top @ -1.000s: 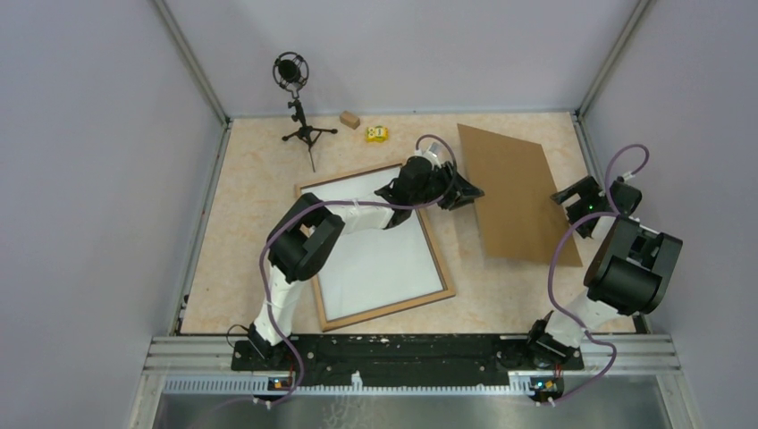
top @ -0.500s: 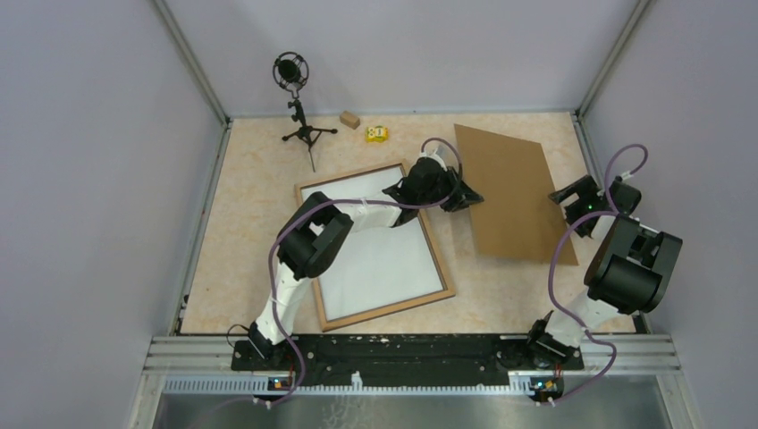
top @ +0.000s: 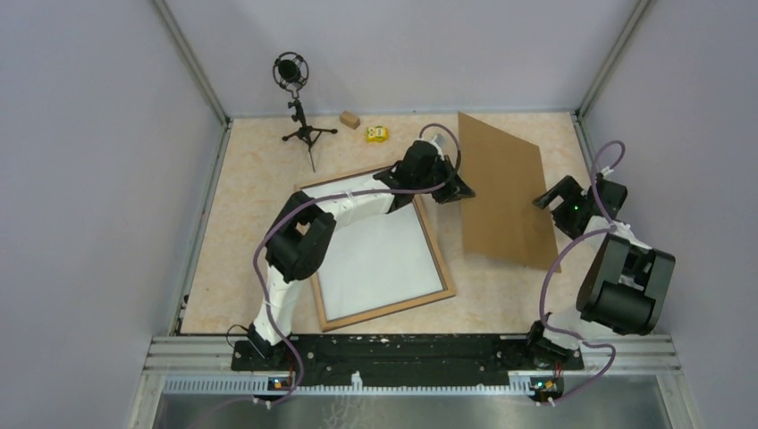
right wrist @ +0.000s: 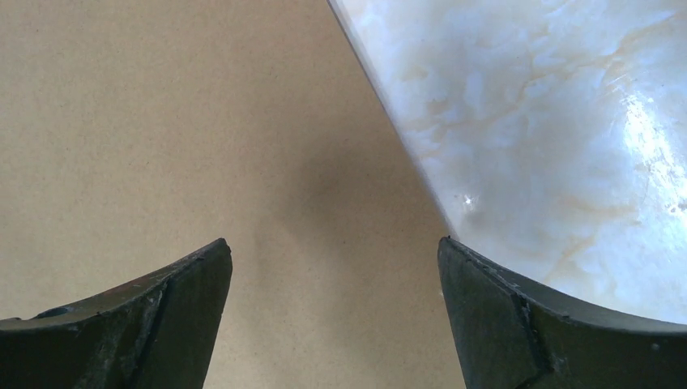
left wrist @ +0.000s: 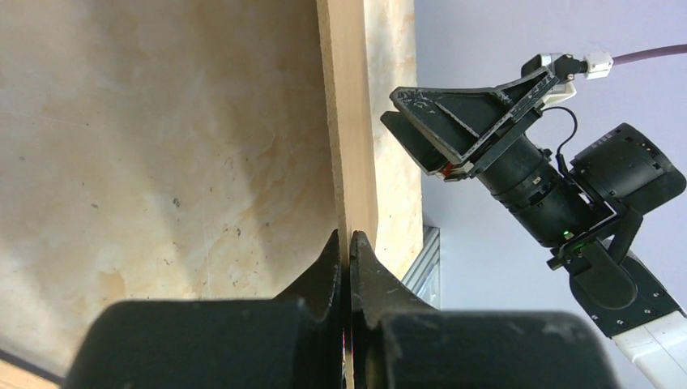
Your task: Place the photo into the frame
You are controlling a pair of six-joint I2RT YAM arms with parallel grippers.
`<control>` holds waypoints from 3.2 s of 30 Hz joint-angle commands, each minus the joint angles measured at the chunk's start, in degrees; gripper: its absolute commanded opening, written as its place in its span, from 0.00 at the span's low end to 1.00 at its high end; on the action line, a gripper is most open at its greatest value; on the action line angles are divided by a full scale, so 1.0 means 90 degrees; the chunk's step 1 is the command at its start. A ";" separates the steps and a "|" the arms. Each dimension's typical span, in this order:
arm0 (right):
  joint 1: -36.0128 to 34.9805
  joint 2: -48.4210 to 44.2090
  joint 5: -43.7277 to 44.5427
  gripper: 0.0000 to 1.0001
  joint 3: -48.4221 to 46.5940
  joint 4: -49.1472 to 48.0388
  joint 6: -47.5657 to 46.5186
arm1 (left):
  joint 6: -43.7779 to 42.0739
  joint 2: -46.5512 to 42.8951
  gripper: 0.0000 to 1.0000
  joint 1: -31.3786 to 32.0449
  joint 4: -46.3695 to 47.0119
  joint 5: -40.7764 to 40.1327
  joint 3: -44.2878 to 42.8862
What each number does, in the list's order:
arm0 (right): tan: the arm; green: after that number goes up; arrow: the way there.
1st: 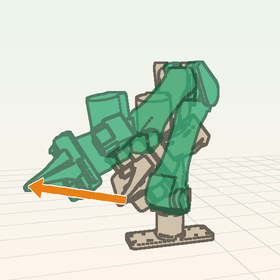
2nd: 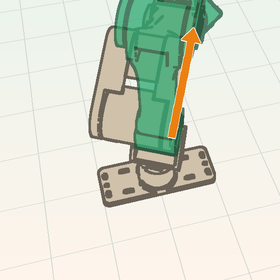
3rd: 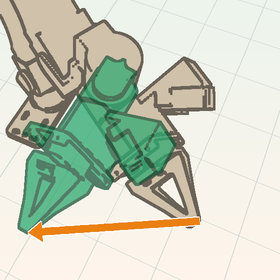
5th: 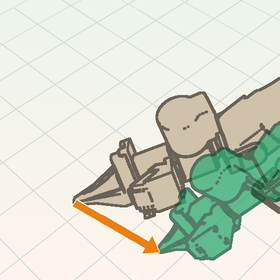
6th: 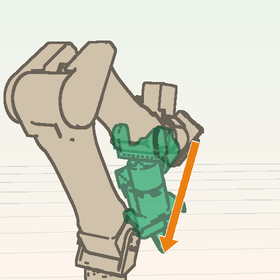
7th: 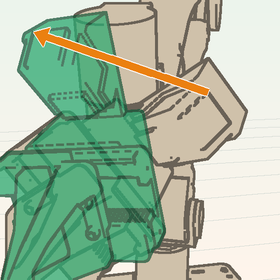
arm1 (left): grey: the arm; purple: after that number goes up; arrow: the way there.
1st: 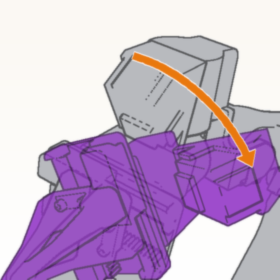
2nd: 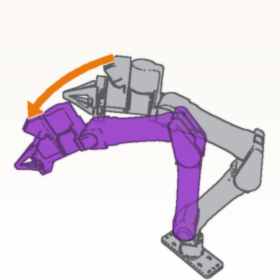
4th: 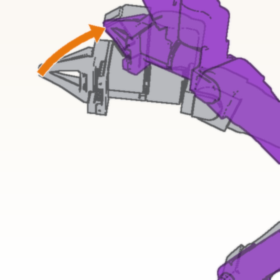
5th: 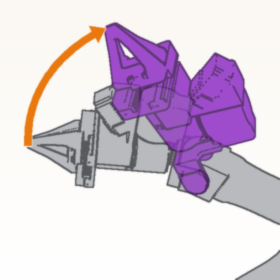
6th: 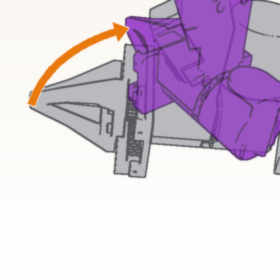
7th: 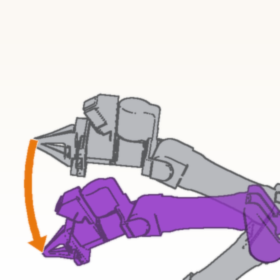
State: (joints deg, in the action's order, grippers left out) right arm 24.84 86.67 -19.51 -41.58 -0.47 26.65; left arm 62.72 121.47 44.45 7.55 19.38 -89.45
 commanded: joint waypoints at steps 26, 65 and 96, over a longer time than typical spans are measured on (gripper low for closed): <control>-0.2567 -0.2263 0.1918 0.99 -0.2767 0.3793 0.0388 | -0.3822 -0.1731 0.00 -0.0004 -0.3603 -0.0942 -0.2383; -0.3786 -0.3124 0.4295 0.68 -0.4254 0.5808 0.2775 | -0.8910 -0.0328 0.00 0.3441 -0.2470 -0.6305 -0.4255; -0.2369 -0.3189 0.2193 0.75 -0.3819 0.5036 0.2644 | -0.8317 -0.1433 0.00 0.3160 -0.1415 -0.5797 -0.2395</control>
State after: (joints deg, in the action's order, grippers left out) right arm 3.18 56.40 3.55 -74.04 45.43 52.80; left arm -14.24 112.12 72.90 -13.21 -34.13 -109.34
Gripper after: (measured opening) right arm 0.779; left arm 0.009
